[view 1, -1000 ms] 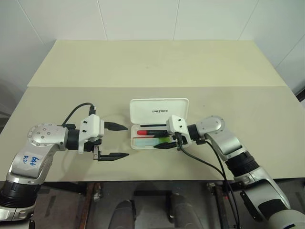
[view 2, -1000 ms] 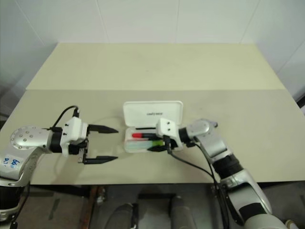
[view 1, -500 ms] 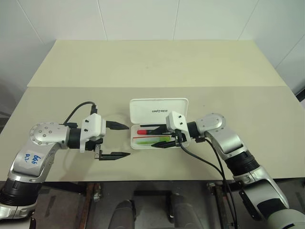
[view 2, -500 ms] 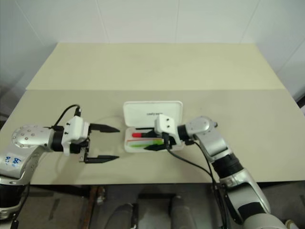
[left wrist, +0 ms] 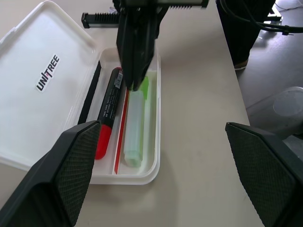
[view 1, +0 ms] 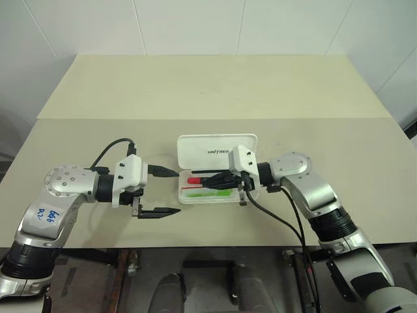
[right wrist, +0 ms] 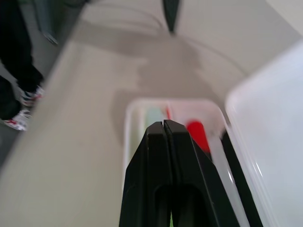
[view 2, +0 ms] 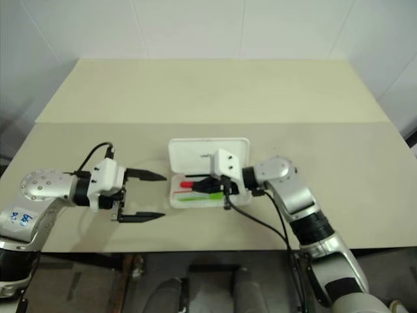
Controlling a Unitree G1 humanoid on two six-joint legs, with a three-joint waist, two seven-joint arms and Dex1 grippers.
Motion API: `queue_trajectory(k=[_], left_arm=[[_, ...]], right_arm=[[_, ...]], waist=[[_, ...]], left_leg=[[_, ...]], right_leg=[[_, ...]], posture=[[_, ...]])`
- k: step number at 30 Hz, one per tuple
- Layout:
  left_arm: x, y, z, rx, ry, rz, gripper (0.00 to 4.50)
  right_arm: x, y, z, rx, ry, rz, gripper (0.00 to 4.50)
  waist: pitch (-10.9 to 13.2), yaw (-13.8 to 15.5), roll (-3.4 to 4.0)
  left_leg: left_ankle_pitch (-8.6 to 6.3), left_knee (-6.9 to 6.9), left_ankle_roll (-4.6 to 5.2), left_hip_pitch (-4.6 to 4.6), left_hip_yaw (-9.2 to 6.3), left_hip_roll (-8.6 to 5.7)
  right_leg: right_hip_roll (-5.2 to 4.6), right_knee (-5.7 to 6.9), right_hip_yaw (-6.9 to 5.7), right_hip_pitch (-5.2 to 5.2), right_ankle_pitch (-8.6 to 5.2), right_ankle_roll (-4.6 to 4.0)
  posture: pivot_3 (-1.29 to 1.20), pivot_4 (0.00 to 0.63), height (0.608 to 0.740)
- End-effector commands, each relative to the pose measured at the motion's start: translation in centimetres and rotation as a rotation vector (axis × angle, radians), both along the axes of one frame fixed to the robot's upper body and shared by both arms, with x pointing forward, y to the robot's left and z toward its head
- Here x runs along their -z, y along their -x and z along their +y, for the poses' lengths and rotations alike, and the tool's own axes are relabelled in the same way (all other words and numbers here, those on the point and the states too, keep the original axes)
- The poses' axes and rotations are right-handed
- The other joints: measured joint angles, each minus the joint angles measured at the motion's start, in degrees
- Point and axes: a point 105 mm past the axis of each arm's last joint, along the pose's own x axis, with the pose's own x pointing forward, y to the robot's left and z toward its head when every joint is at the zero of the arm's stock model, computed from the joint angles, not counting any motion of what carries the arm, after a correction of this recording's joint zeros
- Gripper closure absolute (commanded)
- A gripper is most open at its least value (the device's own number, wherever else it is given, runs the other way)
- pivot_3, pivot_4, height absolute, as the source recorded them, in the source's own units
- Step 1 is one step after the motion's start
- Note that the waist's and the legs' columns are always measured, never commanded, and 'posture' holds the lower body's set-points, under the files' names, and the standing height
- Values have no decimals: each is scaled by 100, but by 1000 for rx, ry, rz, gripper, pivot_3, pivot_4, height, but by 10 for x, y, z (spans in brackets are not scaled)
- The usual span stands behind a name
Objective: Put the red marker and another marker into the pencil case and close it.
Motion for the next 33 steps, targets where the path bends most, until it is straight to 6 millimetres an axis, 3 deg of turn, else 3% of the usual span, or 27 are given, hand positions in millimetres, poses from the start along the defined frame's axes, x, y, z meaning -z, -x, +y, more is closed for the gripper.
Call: queue_trajectory(k=[1,13,33], left_arm=[[-7,-1,-1,13,3,-40,0],[-8,-1,-3,17,2,-48,0],[-8,-3,-7,26,2,-54,0]], right_arm=[[-7,-5,5,1,0,-71,4474],[14,8,3,-72,91,-57,4474],[21,15,-1,-85,133,-32,4474]], waist=[[0,-3,0],[0,2,0],[0,1,0]], left_leg=[[0,-1,0,0,0,0],[0,-3,0,-1,0,0],[0,-2,0,0,0,0]], right_leg=[[0,-1,0,0,0,0],[0,0,0,-3,1,2],[1,1,0,-2,0,1]], posture=[[0,150,740],[0,150,740],[0,150,740]])
